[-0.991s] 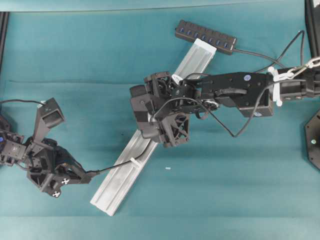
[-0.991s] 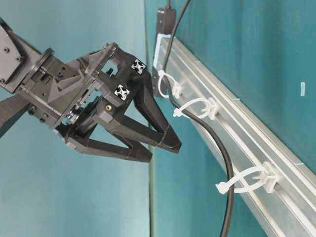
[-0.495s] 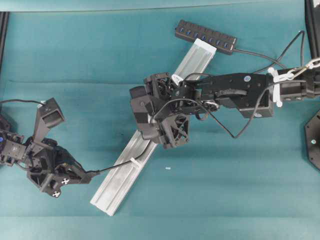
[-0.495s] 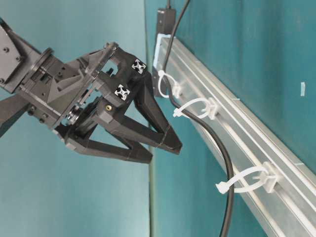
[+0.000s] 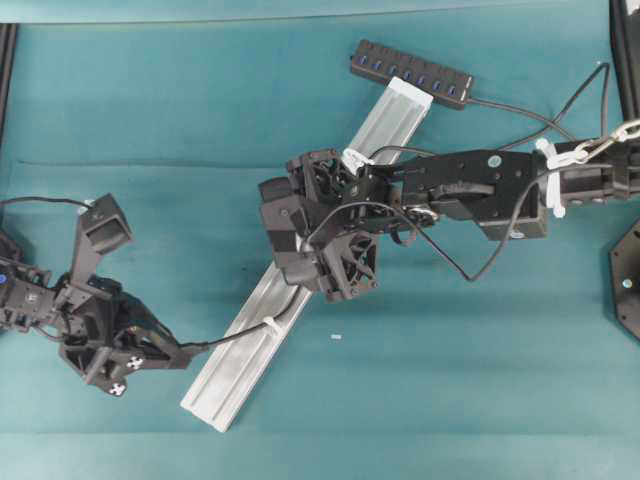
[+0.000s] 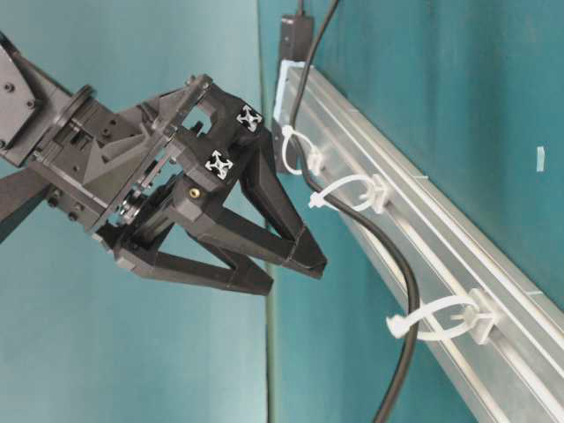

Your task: Pass the USB cable through three rings with both arms.

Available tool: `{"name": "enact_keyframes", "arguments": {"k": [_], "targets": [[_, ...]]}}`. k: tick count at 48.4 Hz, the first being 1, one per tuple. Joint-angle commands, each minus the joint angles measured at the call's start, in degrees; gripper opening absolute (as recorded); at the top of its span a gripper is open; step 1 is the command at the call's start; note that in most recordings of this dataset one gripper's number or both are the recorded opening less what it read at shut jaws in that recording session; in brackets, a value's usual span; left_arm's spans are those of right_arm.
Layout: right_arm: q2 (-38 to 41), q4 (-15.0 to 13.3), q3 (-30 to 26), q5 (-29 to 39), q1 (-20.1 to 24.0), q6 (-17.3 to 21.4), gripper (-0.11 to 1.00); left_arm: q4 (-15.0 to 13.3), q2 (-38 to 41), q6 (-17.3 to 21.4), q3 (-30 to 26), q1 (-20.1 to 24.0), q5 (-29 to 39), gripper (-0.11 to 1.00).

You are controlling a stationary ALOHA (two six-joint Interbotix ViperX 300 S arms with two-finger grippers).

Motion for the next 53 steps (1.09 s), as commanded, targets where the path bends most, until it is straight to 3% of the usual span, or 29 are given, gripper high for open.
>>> {"name": "enact_keyframes", "arguments": {"k": [1, 7, 9, 21, 25, 43, 53], "targets": [[-0.53, 0.00, -0.44, -0.44, 0.18, 0.70, 0.86, 0.18, 0.18, 0.18, -1.85, 0.18, -0.97, 0.09], [-0.53, 0.00, -0.44, -0.44, 0.35, 0.70, 0.86, 0.18, 1.23, 0.44, -2.72, 0.18, -0.79, 0.10], [-0.53, 0.00, -0.44, -0.53, 0.35, 0.70, 0.86, 0.18, 1.58, 0.53, -2.90, 0.18, -0.62, 0.15], [-0.53, -0.09, -0.35, -0.44, 0.44, 0.70, 0.86, 0.53, 2.55, 1.85, -3.87, 0.09, 0.35, 0.83], [-0.62, 0.00, -0.18, -0.44, 0.44, 0.70, 0.86, 0.53, 2.64, 4.22, -4.13, 0.09, 0.09, 0.96], [-1.49, 0.00, -0.26, -0.53, 0.44, 0.70, 0.86, 0.53, 2.72, 10.63, -5.36, 0.44, 0.00, 0.99], [-5.80, 0.00, 0.35, -0.35, -1.14, 0.70, 0.86, 0.53, -1.32, 16.08, -5.98, 3.69, -0.09, 0.99]]}}
